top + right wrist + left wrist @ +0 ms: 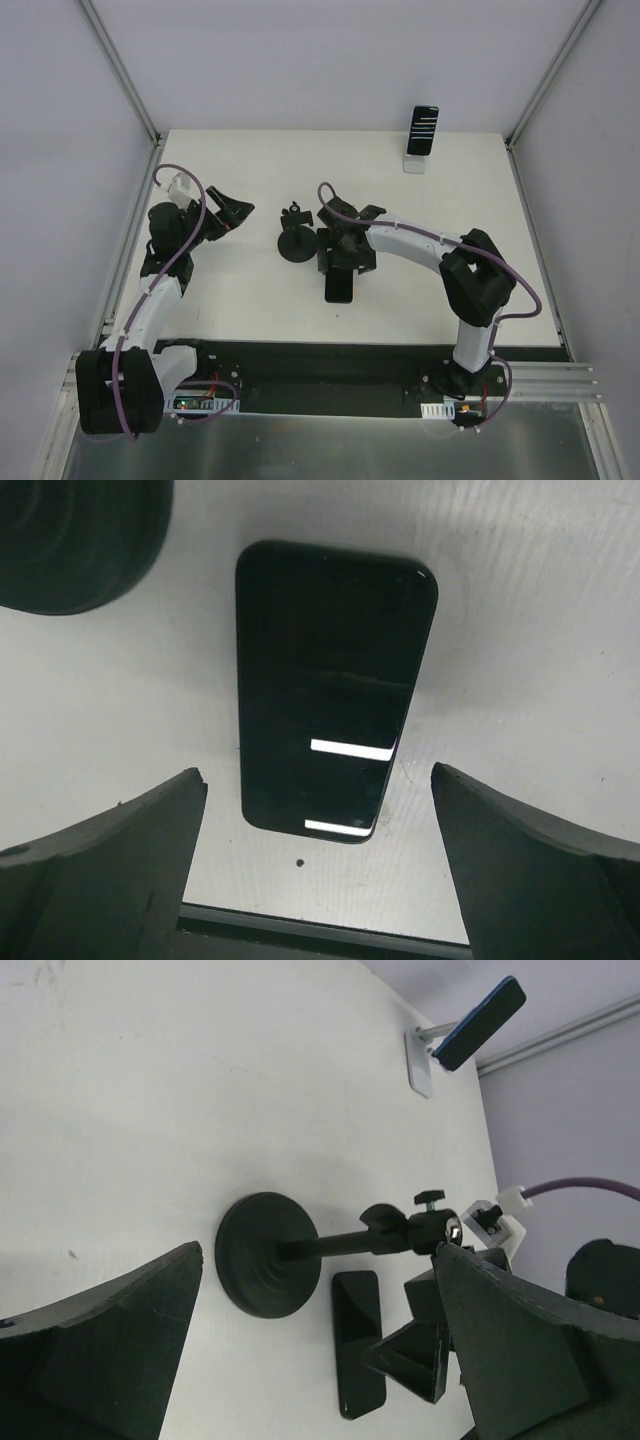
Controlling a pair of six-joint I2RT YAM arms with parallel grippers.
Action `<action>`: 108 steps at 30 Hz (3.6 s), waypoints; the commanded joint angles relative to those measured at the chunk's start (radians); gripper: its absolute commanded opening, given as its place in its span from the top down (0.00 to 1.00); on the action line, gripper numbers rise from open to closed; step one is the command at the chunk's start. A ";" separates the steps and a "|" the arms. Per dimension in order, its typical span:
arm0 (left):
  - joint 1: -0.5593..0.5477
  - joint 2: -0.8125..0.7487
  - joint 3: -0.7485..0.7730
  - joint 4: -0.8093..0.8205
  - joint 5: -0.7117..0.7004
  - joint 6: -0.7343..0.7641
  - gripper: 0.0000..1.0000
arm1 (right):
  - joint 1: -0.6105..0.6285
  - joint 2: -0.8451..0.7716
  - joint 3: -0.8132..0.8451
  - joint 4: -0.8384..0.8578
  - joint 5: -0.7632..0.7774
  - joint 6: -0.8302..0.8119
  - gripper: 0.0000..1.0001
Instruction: Place the phone on the phone stand
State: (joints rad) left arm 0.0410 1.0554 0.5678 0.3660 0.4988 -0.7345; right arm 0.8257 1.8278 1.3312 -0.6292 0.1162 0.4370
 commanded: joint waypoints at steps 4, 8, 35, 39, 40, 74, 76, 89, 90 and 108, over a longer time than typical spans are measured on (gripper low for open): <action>0.008 -0.094 -0.042 0.001 -0.005 0.121 0.01 | -0.020 0.096 0.055 -0.092 -0.059 -0.040 0.04; 0.010 -0.054 -0.045 0.014 0.001 0.118 0.01 | -0.022 0.129 0.071 -0.090 -0.076 -0.037 0.04; 0.016 -0.083 -0.055 0.001 -0.006 0.121 0.01 | 0.027 0.179 0.069 -0.185 0.111 0.143 0.07; 0.019 -0.083 -0.060 0.005 -0.006 0.121 0.01 | 0.030 0.177 0.060 -0.176 0.100 0.147 0.15; 0.020 -0.083 -0.062 0.005 -0.003 0.122 0.01 | 0.029 0.177 0.056 -0.153 0.091 0.147 0.17; 0.036 -0.169 -0.057 0.067 0.161 -0.071 0.08 | 0.004 -0.367 -0.513 0.601 0.114 -0.167 0.99; 0.034 -0.175 -0.046 0.065 0.190 -0.097 0.11 | 0.003 -0.428 -0.558 0.718 0.090 -0.196 0.99; -0.539 -0.193 0.351 -0.348 -0.181 0.138 0.09 | 0.004 -0.716 -0.638 0.901 0.039 -0.356 0.99; -0.576 -0.178 0.362 -0.354 -0.204 0.144 0.10 | 0.003 -0.734 -0.639 0.907 0.034 -0.357 0.99; -0.836 0.233 0.629 -0.407 -0.292 0.152 0.50 | 0.010 -1.024 -0.613 0.761 -0.135 -0.429 0.99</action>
State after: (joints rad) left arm -0.7738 1.2789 1.1290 -0.0799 0.2005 -0.5690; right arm 0.8299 0.8684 0.6765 0.1120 0.0170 0.0311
